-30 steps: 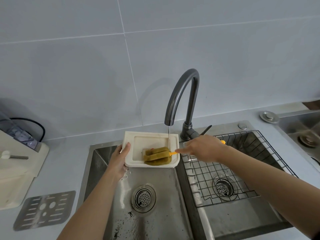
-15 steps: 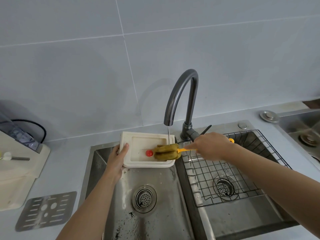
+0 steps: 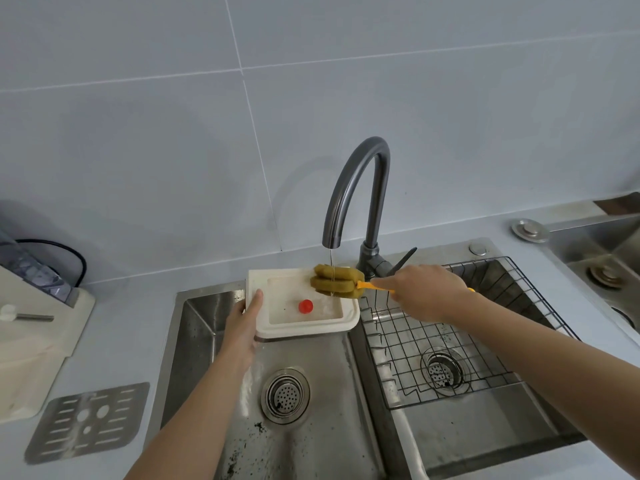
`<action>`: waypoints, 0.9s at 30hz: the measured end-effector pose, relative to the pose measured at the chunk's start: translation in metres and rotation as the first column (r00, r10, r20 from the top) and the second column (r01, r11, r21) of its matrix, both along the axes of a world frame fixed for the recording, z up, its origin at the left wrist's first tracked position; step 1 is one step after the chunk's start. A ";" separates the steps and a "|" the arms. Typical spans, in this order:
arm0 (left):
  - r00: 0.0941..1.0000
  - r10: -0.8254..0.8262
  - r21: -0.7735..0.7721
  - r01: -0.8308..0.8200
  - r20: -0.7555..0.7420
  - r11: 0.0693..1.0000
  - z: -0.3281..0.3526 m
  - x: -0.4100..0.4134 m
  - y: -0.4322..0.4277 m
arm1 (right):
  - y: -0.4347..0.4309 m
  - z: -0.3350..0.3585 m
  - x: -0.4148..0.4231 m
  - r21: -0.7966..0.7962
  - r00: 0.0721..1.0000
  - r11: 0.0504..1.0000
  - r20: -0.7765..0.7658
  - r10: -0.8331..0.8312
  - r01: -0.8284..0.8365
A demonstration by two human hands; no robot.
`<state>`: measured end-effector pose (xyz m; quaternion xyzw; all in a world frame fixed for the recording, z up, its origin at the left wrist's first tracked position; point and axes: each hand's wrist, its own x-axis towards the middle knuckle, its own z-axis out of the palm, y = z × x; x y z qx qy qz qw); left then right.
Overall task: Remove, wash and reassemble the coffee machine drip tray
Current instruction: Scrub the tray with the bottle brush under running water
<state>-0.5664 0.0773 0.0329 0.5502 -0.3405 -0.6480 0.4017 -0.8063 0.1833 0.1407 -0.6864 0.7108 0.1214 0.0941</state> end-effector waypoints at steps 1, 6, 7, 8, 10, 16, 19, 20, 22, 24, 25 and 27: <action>1.000 -0.007 0.004 0.007 0.003 1.000 -0.001 -0.001 0.002 | 0.001 -0.002 0.001 0.005 1.000 1.000 0.000 -0.004 0.004; 0.999 -0.036 0.093 0.039 -0.037 0.995 -0.009 -0.007 0.013 | 0.006 -0.006 0.004 0.021 0.999 1.000 -0.031 -0.020 0.021; 0.998 -0.042 0.115 0.049 -0.056 0.992 -0.011 -0.008 0.016 | 0.008 -0.006 0.004 0.023 0.999 1.000 -0.045 -0.015 0.016; 0.996 -0.045 0.133 0.055 -0.073 0.990 -0.013 -0.009 0.018 | 0.010 -0.007 0.004 0.022 0.998 1.000 -0.061 -0.006 0.008; 0.994 -0.051 0.163 0.065 -0.092 0.984 -0.016 -0.012 0.021 | 0.013 -0.009 0.005 0.018 0.997 1.000 -0.079 0.009 -0.008; 0.974 -0.082 0.239 0.133 -0.211 0.962 -0.019 -0.024 0.027 | 0.019 -0.006 0.006 0.040 0.997 0.999 -0.073 0.007 -0.004; 0.957 -0.110 0.237 0.176 -0.267 0.956 -0.017 -0.033 0.028 | 0.020 -0.005 0.007 0.025 0.998 1.000 -0.057 -0.004 0.006; 0.953 -0.118 0.238 0.189 -0.281 0.953 -0.016 -0.036 0.028 | 0.019 -0.005 0.008 0.021 0.998 1.000 -0.057 -0.007 0.008; 0.945 -0.141 0.242 0.216 -0.294 0.946 -0.016 -0.041 0.028 | 0.018 -0.006 0.010 0.011 0.998 1.000 -0.055 -0.005 0.005; 0.939 -0.170 0.244 0.247 -0.299 0.938 -0.016 -0.046 0.029 | 0.017 -0.007 0.014 0.005 0.999 1.000 -0.045 0.000 0.001; 0.937 -0.184 0.243 0.261 -0.297 0.934 -0.015 -0.048 0.029 | 0.017 -0.008 0.016 0.002 0.999 1.000 -0.039 -0.003 0.003; 0.929 -0.210 0.236 0.287 -0.306 0.928 -0.018 -0.051 0.029 | 0.017 -0.009 0.020 -0.008 0.999 1.000 -0.027 -0.017 0.017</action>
